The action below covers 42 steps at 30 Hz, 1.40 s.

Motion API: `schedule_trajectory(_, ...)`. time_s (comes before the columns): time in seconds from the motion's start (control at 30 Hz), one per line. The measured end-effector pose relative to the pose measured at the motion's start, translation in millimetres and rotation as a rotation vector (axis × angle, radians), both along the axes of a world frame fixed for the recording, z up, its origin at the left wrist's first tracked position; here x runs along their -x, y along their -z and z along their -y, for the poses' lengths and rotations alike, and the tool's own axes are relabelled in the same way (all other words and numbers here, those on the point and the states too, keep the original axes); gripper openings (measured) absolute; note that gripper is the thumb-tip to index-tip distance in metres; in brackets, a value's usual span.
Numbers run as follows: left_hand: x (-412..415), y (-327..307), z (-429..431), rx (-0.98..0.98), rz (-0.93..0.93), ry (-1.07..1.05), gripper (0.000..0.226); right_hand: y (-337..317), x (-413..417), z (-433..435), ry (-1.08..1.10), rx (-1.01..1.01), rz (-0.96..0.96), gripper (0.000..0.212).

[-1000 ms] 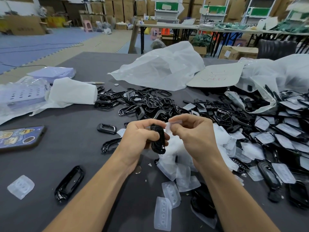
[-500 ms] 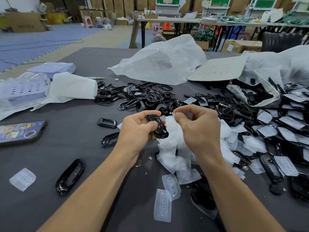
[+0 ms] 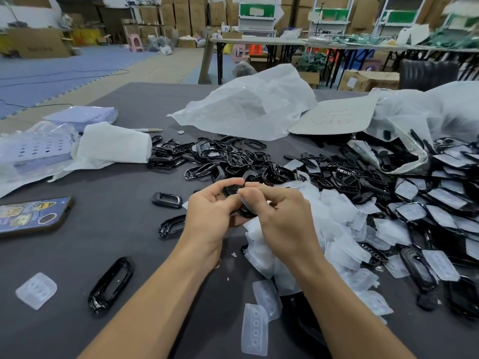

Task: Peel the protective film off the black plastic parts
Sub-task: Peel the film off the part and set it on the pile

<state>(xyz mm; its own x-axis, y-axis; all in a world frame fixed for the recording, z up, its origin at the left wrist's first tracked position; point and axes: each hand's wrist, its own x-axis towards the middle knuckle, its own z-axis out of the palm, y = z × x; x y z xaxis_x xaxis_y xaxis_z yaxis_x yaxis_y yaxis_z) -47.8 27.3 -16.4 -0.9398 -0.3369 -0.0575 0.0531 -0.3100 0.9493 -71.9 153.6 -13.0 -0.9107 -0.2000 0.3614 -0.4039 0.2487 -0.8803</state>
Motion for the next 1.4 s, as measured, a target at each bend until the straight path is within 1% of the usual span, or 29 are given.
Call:
schedule_trajectory(0.07,1,2,-3,0.024,-0.023,-0.016,0.02,0,2,0,0.028,0.057,0.027,0.017)
schedule_trajectory(0.13,2,3,-3,0.05,-0.048,-0.012,0.02,-2,4,0,0.082,0.044,0.012,0.02)
schedule_trajectory(0.2,2,3,-2,0.071,-0.069,0.001,0.02,-2,5,-4,0.125,0.013,0.021,0.028)
schedule_trajectory(0.23,2,4,-2,0.085,-0.08,0.007,0.021,-3,6,-6,0.146,-0.022,0.023,0.026)
schedule_trajectory(0.3,3,6,-3,0.131,-0.086,0.013,0.025,-6,6,-11,0.184,-0.078,0.001,0.01)
schedule_trajectory(0.33,3,7,-3,0.159,-0.079,0.016,0.028,-6,6,-13,0.204,-0.082,-0.015,0.009)
schedule_trajectory(0.4,4,10,-4,0.204,-0.057,0.01,0.035,-8,8,-15,0.236,-0.025,-0.012,0.017)
schedule_trajectory(0.43,5,11,-5,0.221,-0.052,0.004,0.036,-10,9,-15,0.209,0.044,0.03,0.019)
schedule_trajectory(0.5,4,12,-5,0.231,-0.055,0.018,0.031,-14,10,-14,0.056,0.204,0.163,0.023)
schedule_trajectory(0.53,4,12,-4,0.222,-0.056,0.031,0.026,-15,10,-13,-0.03,0.243,0.229,0.023)
schedule_trajectory(0.6,3,10,-4,0.202,-0.055,0.049,0.025,-13,8,-10,-0.101,0.206,0.282,0.021)
schedule_trajectory(0.7,4,11,-3,0.186,-0.058,0.071,0.039,-7,5,-7,0.021,0.033,0.189,0.017)
schedule_trajectory(0.8,4,8,-2,0.129,-0.052,0.097,0.035,-4,6,-7,0.126,-0.052,0.072,0.015)
schedule_trajectory(0.93,4,6,0,0.024,-0.035,0.214,0.035,-4,7,-10,0.17,-0.091,0.001,0.018)
schedule_trajectory(1.07,4,5,1,-0.129,-0.062,0.292,0.038,-7,10,-14,0.152,-0.085,0.012,0.018)
schedule_trajectory(1.2,4,4,3,-0.157,-0.058,0.312,0.04,-11,11,-19,0.027,-0.015,0.087,0.017)
schedule_trajectory(1.27,3,4,2,-0.174,-0.053,0.317,0.042,-11,12,-20,0.039,-0.025,0.081,0.016)
schedule_trajectory(1.4,2,4,0,-0.179,-0.044,0.324,0.044,-9,12,-18,0.126,-0.112,0.007,0.018)
